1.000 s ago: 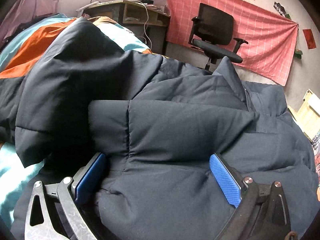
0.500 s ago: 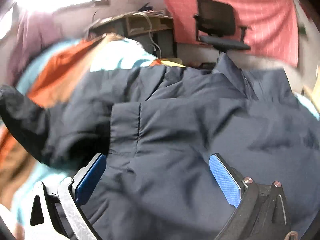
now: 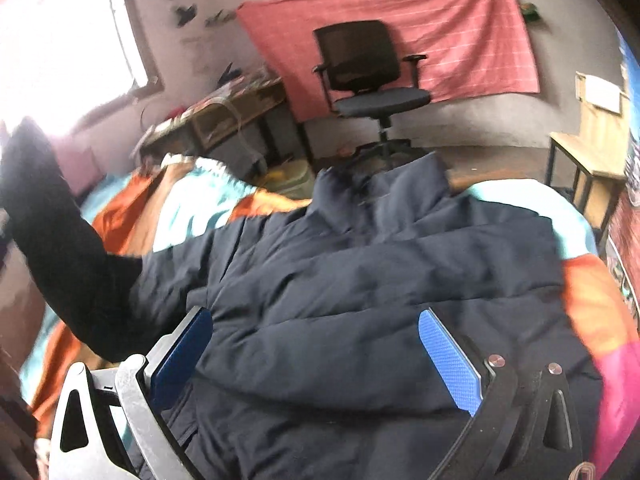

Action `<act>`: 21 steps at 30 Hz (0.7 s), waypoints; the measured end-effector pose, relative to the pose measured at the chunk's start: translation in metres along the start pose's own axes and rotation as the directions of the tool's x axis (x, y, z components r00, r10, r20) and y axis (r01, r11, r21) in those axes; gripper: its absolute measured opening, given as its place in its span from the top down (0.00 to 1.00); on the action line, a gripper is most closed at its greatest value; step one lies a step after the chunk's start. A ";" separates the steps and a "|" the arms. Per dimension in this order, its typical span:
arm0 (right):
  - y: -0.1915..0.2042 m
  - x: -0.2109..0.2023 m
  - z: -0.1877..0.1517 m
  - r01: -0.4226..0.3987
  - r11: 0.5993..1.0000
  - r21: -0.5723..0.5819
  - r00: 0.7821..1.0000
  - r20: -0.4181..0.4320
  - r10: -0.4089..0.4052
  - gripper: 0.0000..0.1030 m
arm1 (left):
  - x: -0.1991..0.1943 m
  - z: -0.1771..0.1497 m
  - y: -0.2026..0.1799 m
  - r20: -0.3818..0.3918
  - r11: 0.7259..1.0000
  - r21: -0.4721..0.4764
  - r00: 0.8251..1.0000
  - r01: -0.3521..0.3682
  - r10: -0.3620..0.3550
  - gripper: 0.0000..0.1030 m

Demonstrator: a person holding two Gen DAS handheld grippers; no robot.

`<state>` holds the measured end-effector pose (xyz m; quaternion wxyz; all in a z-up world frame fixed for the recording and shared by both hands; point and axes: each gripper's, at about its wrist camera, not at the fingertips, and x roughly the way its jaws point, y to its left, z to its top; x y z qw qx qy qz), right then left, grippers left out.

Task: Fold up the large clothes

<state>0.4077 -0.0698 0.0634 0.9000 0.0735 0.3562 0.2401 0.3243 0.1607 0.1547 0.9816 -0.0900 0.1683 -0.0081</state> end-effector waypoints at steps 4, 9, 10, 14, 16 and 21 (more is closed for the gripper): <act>-0.041 -0.028 0.011 -0.020 0.996 0.089 0.999 0.036 0.017 0.00 | 0.032 -0.015 -0.052 -0.067 0.996 0.054 0.995 0.076 -0.072 0.94; -0.081 -0.044 0.011 -0.003 0.988 0.154 0.999 0.038 -0.003 0.00 | 0.071 -0.046 -0.099 -0.164 0.988 0.067 0.978 0.138 -0.126 0.95; -0.090 -0.045 0.008 0.004 0.986 0.168 0.999 0.034 -0.010 0.00 | 0.076 -0.054 -0.108 -0.186 0.986 0.070 0.973 0.150 -0.135 0.95; -0.122 -0.047 -0.005 0.002 0.971 0.240 1.000 0.014 -0.006 0.00 | 0.092 -0.089 -0.142 -0.268 0.974 0.109 0.950 0.198 -0.163 0.95; -0.137 -0.045 -0.013 0.006 0.958 0.286 1.000 0.000 -0.006 0.00 | 0.098 -0.107 -0.153 -0.310 0.966 0.126 0.934 0.226 -0.178 0.95; -0.154 -0.039 -0.028 0.024 0.947 0.321 0.999 -0.032 -0.015 0.00 | 0.114 -0.141 -0.169 -0.425 0.950 0.135 0.883 0.281 -0.200 0.94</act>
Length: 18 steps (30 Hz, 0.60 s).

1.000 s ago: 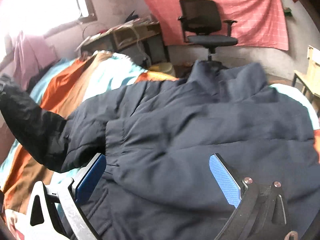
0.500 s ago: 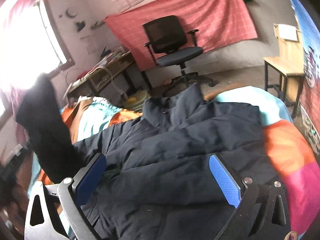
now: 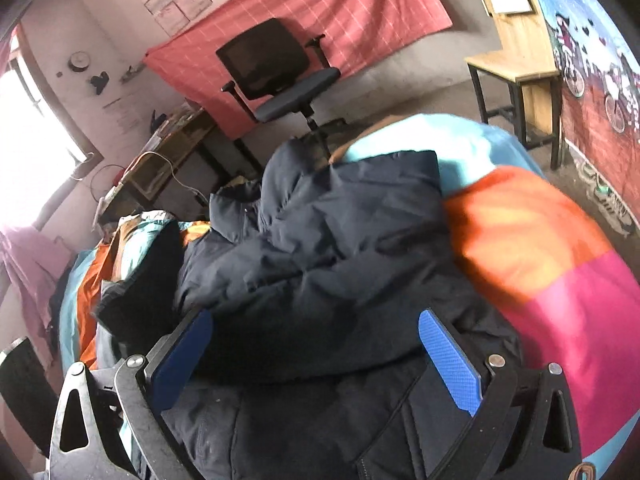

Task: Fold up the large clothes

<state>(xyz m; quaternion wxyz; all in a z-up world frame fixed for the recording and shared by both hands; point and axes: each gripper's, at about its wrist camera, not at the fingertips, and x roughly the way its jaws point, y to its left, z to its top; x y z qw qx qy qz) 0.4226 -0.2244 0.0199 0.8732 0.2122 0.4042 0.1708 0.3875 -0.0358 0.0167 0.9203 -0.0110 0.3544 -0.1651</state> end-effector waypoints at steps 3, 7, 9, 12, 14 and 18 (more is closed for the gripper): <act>-0.007 0.006 -0.001 -0.044 0.998 0.037 0.999 -0.021 0.045 0.00 | 0.008 -0.009 0.000 -0.055 0.997 -0.044 0.996 0.066 -0.068 0.90; -0.013 0.022 -0.002 -0.138 0.980 0.140 0.986 -0.078 0.150 0.00 | 0.000 -0.011 0.005 -0.058 0.986 -0.066 0.986 0.152 -0.156 0.51; -0.014 0.033 -0.004 -0.169 0.967 0.191 0.975 -0.114 0.193 0.00 | -0.008 -0.011 0.008 -0.041 0.980 -0.071 0.981 0.186 -0.189 0.37; -0.012 0.045 -0.008 -0.181 0.955 0.233 0.965 -0.145 0.218 0.00 | -0.016 -0.007 0.007 -0.042 0.976 -0.076 0.977 0.204 -0.208 0.36; -0.007 0.052 -0.011 -0.172 0.961 0.218 0.964 -0.163 0.209 0.00 | -0.020 -0.008 0.007 -0.045 0.976 -0.088 0.978 0.200 -0.205 0.36; 0.006 0.055 -0.016 -0.167 0.972 0.166 0.965 -0.174 0.196 0.00 | -0.038 -0.014 0.013 -0.030 0.983 -0.101 0.987 0.155 -0.159 0.15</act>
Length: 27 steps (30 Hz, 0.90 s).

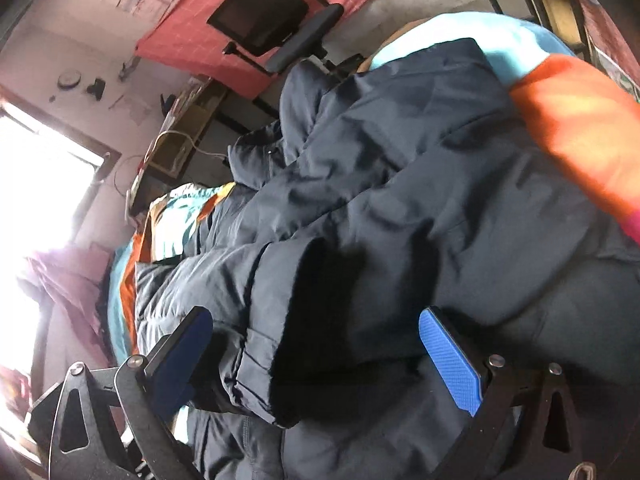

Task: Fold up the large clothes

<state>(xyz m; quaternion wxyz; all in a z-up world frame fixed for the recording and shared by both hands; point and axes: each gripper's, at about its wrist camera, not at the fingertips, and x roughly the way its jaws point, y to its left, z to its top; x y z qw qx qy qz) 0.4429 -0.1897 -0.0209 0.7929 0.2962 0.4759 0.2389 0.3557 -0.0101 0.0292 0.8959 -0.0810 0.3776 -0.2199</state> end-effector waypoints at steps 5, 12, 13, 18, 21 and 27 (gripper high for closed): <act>0.011 0.007 -0.017 -0.015 1.000 -0.018 1.000 -0.021 0.015 0.00 | -0.019 -0.004 0.009 0.014 0.994 -0.014 0.994 -0.112 0.112 0.08; 0.027 0.019 -0.036 -0.011 1.000 -0.017 0.998 -0.062 0.010 0.44 | -0.050 -0.009 0.035 0.034 0.981 -0.087 0.984 -0.172 0.175 0.02; 0.030 0.017 -0.040 0.001 1.000 -0.026 0.998 -0.055 -0.003 0.54 | -0.057 -0.010 0.039 0.042 0.979 -0.091 0.981 -0.184 0.189 0.02; 0.046 0.011 -0.047 0.005 0.998 -0.063 0.999 -0.049 -0.008 0.89 | -0.104 -0.019 0.070 0.111 0.954 -0.130 0.952 -0.269 0.284 0.02; 0.064 -0.002 -0.048 0.002 0.992 -0.129 1.000 -0.011 -0.003 0.92 | -0.124 -0.026 0.091 0.136 0.932 -0.179 0.930 -0.315 0.341 0.02; 0.101 -0.057 -0.031 0.031 0.967 -0.254 0.985 0.170 0.013 0.93 | -0.141 -0.027 0.126 0.122 0.874 -0.275 0.887 -0.400 0.444 0.02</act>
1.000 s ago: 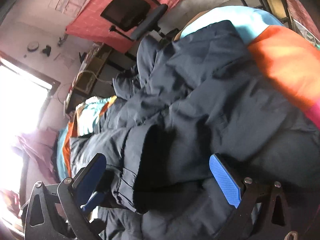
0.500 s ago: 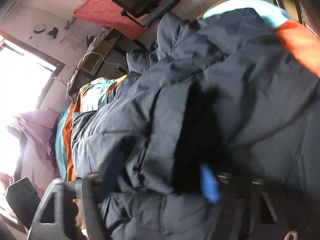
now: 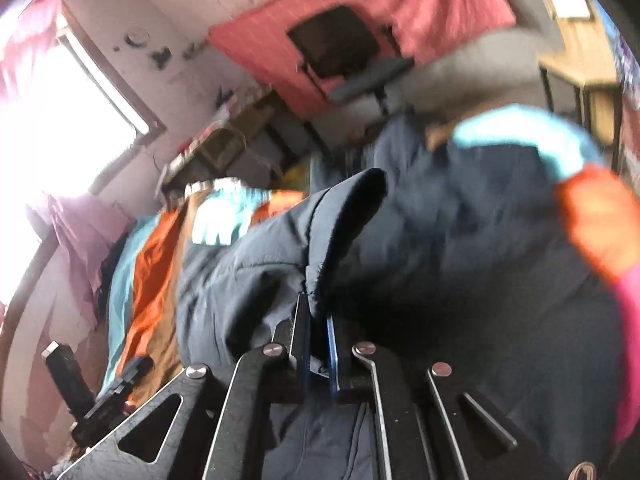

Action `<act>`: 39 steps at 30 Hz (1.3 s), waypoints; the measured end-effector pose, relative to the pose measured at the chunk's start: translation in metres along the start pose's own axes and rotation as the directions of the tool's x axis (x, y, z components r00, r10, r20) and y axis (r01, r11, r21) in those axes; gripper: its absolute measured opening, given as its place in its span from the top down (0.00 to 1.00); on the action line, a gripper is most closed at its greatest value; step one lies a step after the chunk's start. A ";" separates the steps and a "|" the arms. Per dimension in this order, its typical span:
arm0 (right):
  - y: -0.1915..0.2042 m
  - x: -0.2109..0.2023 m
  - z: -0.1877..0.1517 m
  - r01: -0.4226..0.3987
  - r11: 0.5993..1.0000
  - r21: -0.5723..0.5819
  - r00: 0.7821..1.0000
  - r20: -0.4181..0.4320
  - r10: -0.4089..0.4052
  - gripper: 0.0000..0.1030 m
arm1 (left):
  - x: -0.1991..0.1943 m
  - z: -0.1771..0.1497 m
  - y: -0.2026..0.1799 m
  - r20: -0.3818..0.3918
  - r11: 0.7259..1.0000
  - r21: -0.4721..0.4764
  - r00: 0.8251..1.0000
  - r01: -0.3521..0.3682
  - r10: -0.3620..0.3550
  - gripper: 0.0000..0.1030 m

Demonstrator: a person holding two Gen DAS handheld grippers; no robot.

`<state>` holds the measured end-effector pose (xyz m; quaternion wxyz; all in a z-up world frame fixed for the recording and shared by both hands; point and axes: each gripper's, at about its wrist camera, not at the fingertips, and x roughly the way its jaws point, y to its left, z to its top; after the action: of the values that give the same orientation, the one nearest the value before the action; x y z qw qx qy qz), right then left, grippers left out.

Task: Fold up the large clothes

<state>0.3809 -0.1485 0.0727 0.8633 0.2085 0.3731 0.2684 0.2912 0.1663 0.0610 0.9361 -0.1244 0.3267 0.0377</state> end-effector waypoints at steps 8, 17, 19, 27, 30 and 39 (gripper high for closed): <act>-0.026 -0.028 0.030 0.121 0.993 -0.004 0.988 0.093 -0.120 0.93 | 0.033 0.017 0.024 -0.054 0.990 -0.094 0.993 -0.109 0.105 0.02; -0.081 0.022 0.007 0.358 0.934 -0.003 0.932 -0.057 -0.358 0.81 | 0.088 0.026 0.017 -0.138 0.993 -0.028 0.984 -0.117 0.112 0.02; -0.078 0.021 0.008 0.420 0.906 -0.044 0.907 -0.022 -0.422 0.58 | 0.096 0.029 0.007 -0.132 0.993 0.023 0.984 -0.115 0.117 0.02; -0.014 0.047 0.021 0.319 0.899 -0.300 0.947 0.060 -0.316 0.37 | 0.112 0.032 -0.042 -0.092 0.980 0.196 0.994 -0.031 0.049 0.02; -0.005 0.082 0.013 0.282 0.884 -0.372 0.950 -0.022 -0.313 0.44 | 0.128 0.025 -0.056 -0.105 0.961 0.272 0.991 -0.047 0.078 0.02; -0.043 0.134 -0.007 0.297 0.901 -0.316 0.914 -0.178 -0.364 0.52 | 0.172 0.003 -0.050 -0.219 0.957 0.289 0.971 -0.026 0.093 0.01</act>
<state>0.4665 -0.0973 -0.0272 0.8674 -0.0166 0.4597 0.1899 0.4357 0.1170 -0.0333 0.8984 0.0174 0.4388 0.0040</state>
